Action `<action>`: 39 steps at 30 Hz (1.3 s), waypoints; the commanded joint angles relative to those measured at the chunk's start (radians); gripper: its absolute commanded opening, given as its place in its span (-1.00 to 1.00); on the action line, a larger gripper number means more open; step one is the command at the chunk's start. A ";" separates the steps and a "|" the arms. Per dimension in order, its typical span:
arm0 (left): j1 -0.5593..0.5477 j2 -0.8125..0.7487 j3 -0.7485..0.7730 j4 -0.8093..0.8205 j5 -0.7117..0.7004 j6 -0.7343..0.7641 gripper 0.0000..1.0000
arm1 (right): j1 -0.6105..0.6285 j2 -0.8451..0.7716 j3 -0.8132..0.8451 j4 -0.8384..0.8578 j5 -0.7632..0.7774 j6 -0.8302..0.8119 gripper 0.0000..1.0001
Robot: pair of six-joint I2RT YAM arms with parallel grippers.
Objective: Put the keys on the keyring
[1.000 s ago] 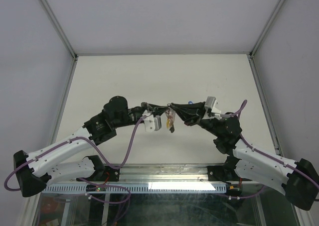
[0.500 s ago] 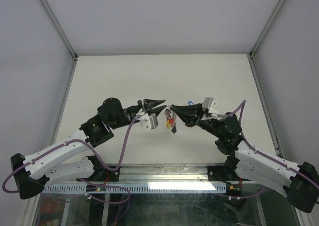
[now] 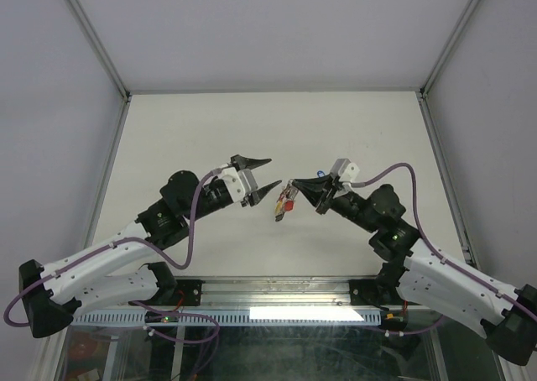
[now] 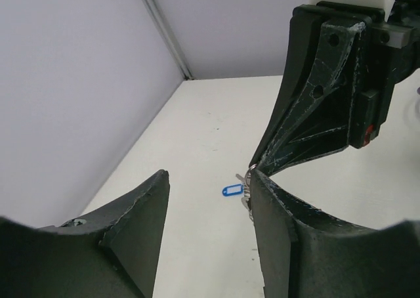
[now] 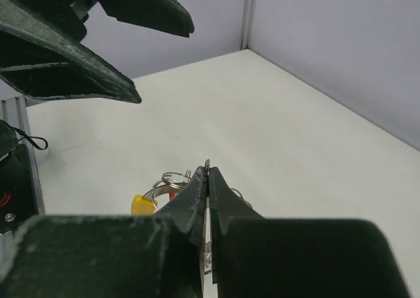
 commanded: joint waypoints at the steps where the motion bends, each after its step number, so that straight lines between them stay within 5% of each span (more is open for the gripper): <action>1: -0.007 -0.022 -0.025 0.074 -0.017 -0.187 0.02 | 0.007 -0.039 0.085 -0.122 0.200 -0.054 -1.00; 8: -0.007 0.007 -0.069 0.078 0.026 -0.282 0.11 | 0.006 -0.035 0.174 -0.320 0.309 -0.023 -1.00; 13: -0.007 0.030 -0.235 0.344 0.109 -0.365 0.07 | 0.007 -0.041 0.187 -0.312 0.355 0.049 -1.00; 23: -0.020 0.216 -0.357 0.738 0.007 -0.403 0.26 | 0.007 -0.030 0.161 -0.179 0.435 0.191 -1.00; 31: -0.024 0.342 -0.370 0.862 -0.080 -0.358 -0.08 | 0.005 -0.025 0.167 -0.138 0.411 0.244 -1.00; 39: -0.024 0.412 -0.349 0.931 -0.078 -0.346 -0.16 | 0.006 -0.033 0.163 -0.125 0.393 0.284 -1.00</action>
